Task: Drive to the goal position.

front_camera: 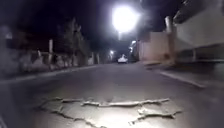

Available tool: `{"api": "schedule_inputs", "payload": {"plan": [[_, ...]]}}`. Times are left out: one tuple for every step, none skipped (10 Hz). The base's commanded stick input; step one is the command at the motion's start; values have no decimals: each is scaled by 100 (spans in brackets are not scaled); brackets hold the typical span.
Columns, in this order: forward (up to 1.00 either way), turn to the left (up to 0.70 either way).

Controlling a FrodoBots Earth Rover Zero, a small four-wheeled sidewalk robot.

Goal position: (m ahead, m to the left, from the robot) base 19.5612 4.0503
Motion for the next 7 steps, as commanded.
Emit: {"api": "schedule_inputs", "payload": {"plan": [[100,0],[100,0],[100,-26],[100,-40],[100,-40],[100,-15],[100,0]]}}
